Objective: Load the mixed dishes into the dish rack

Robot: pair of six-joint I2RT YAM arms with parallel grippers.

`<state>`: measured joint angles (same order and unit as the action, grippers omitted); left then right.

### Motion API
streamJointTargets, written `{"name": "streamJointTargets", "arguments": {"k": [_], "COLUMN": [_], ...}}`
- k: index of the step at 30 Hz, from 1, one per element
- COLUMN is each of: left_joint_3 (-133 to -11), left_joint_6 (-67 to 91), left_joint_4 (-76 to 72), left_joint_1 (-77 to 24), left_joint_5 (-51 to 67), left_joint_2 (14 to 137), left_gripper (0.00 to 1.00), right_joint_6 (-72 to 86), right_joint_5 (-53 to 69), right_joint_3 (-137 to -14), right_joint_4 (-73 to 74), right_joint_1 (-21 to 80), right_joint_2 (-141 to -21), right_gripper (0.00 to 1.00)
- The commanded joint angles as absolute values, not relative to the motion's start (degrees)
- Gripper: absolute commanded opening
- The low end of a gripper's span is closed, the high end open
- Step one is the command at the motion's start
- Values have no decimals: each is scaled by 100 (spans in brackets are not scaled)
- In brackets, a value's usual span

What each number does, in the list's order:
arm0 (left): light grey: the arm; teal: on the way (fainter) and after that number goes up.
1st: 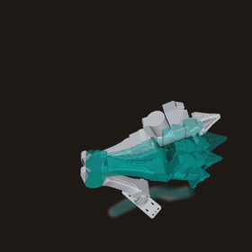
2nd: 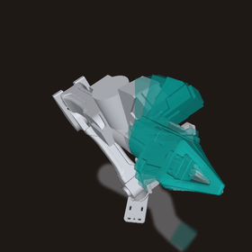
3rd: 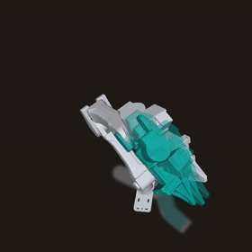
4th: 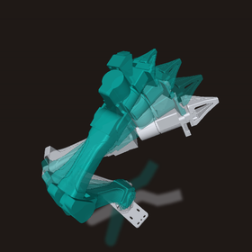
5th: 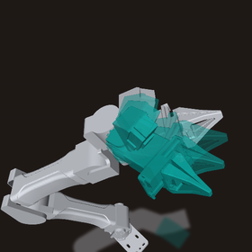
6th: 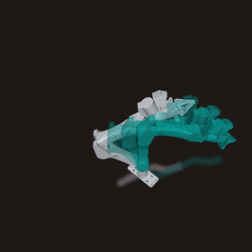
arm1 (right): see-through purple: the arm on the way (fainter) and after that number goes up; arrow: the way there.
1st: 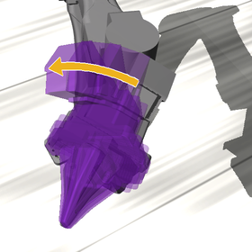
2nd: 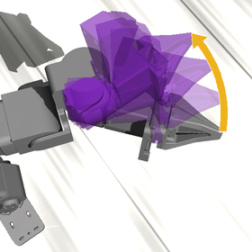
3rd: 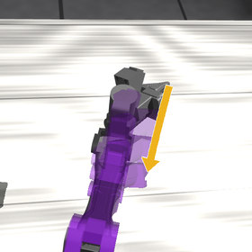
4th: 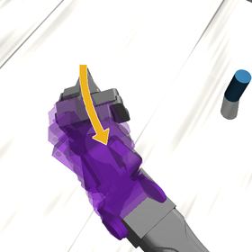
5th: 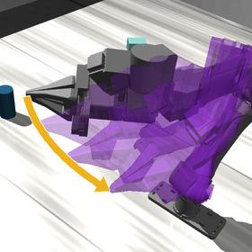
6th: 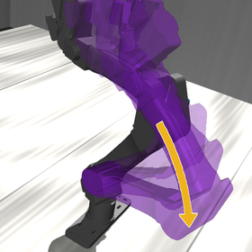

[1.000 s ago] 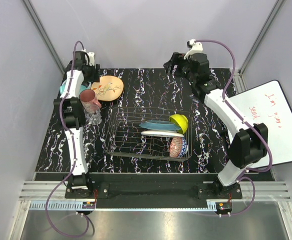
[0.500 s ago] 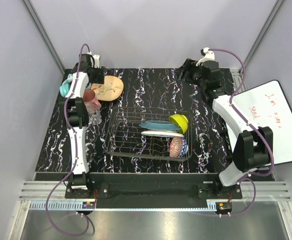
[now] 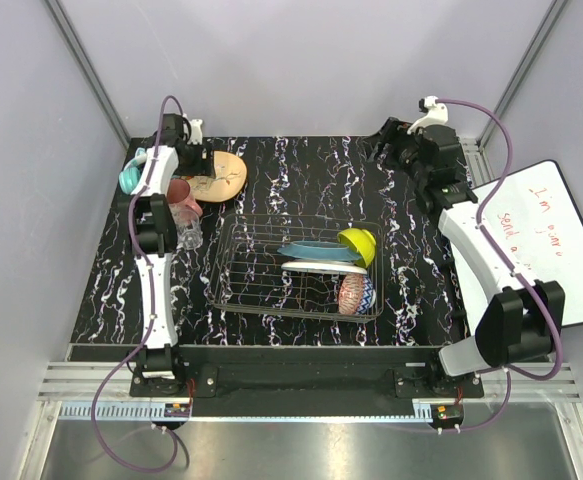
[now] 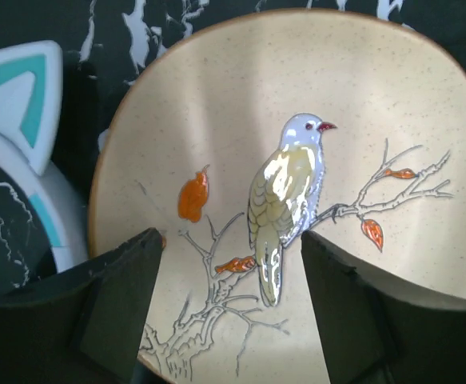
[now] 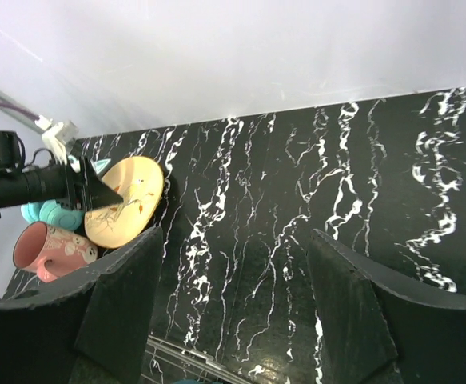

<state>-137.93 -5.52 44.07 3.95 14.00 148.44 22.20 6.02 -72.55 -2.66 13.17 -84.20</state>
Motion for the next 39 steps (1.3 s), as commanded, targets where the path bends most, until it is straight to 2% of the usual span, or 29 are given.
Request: {"name": "streamJointTargets", "arguments": {"k": [1,6,11,12,16,22,30,35,39], "left_joint_3": [-13536,-13412,-13236,-13332,-13640,-13280,-13780,-14203,-14063], "left_joint_6": [-475,-615,-1028,-1063,-1816,-2609,-2620,-2523,-2190], "left_joint_4": [4957,5062,5412,5458,5817,6108,6258,6100,5705], "left_joint_1": [343,220,-333,-525,-878,-1634,-1907,-1872,-1627], "left_joint_5": [1600,1854,2082,2031,1758,950,1274,1178,1282], "left_joint_2": [14678,14669,14704,14730,14740,14634,14800,14548,13993], "left_gripper": [75,74,74,80,75,76,75,75,75], "right_joint_6": [2109,2136,2118,2127,2101,2127,2144,2276,2680], "right_joint_5": [439,501,483,466,457,457,510,676,1290], "right_joint_3": [-7242,-7260,-7260,-7251,-7190,-7163,-7110,-7031,-7242], "right_joint_4": [-141,-123,-123,-123,-123,-123,-123,-167,-342], "right_joint_1": [1239,1222,1204,1195,1178,1151,1143,1134,1081], "right_joint_2": [-8104,-8156,-8156,-8148,-8060,-8016,-8015,-8445,-9392], "right_gripper": [79,79,79,79,79,80,80,80,79]}}
